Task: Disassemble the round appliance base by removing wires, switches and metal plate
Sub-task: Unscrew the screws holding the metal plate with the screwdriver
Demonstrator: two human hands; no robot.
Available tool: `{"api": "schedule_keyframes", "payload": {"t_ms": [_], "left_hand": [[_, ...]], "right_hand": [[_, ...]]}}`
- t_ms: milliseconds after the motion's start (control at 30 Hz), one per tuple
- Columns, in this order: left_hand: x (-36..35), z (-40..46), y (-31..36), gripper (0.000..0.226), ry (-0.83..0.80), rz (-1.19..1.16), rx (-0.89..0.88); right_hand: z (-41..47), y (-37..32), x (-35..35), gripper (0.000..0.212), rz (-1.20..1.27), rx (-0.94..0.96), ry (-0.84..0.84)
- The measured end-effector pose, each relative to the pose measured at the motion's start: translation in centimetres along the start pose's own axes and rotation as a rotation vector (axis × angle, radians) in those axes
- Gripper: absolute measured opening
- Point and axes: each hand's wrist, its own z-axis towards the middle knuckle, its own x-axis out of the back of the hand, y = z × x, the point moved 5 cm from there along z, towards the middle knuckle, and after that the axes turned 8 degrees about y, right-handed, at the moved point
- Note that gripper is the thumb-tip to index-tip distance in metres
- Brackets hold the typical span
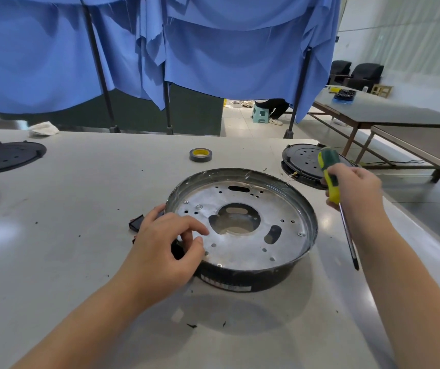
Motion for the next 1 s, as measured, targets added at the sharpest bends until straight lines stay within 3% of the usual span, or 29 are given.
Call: {"api": "schedule_keyframes", "payload": {"t_ms": [200, 500, 767, 1000], "left_hand": [[0.0, -0.1, 0.1, 0.025, 0.004, -0.004, -0.002], [0.1, 0.0, 0.2, 0.025, -0.009, 0.025, -0.040], [0.1, -0.1, 0.3, 0.025, -0.008, 0.029, -0.052], [0.0, -0.1, 0.4, 0.025, -0.022, 0.040, -0.060]], "right_hand": [[-3.3, -3.3, -3.3, 0.014, 0.409, -0.180, -0.251], [-7.7, -5.9, -10.2, 0.019, 0.632, -0.358, -0.476], [-8.6, -5.5, -10.8, 0.033, 0.657, -0.201, -0.401], [-10.1, -5.6, -11.1, 0.039, 0.694, -0.178, -0.496]]}}
